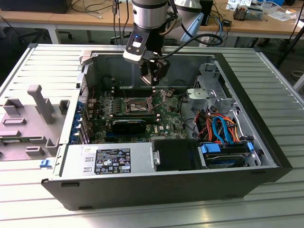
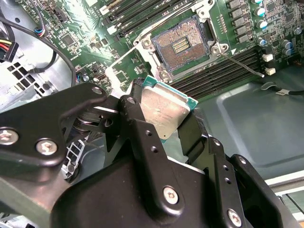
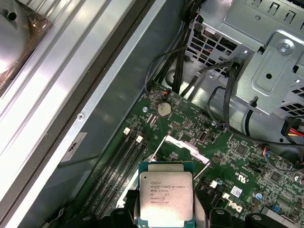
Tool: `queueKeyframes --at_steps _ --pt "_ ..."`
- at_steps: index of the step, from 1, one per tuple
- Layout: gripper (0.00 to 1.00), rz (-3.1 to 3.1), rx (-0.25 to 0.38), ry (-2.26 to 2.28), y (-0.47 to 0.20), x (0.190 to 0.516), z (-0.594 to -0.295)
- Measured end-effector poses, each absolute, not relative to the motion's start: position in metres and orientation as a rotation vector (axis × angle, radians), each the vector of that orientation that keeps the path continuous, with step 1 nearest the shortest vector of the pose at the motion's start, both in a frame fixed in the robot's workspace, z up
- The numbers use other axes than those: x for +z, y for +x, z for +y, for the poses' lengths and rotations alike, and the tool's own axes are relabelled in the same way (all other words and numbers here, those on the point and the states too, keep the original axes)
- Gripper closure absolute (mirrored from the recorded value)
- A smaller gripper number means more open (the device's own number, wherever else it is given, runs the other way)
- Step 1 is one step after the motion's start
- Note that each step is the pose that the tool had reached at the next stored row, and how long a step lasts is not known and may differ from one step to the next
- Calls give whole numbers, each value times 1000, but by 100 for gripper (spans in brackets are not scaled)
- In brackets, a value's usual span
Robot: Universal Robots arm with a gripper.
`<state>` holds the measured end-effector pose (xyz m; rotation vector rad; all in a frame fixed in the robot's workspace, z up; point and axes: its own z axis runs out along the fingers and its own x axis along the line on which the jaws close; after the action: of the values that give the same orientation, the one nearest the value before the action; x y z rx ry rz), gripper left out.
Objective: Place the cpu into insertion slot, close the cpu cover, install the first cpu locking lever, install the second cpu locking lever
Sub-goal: 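Place the cpu into insertion slot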
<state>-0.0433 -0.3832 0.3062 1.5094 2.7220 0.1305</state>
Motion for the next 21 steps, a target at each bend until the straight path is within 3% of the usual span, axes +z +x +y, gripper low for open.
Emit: queueKeyframes --at_steps 21 --pt "45 2704 130 1539 -43 306 -383"
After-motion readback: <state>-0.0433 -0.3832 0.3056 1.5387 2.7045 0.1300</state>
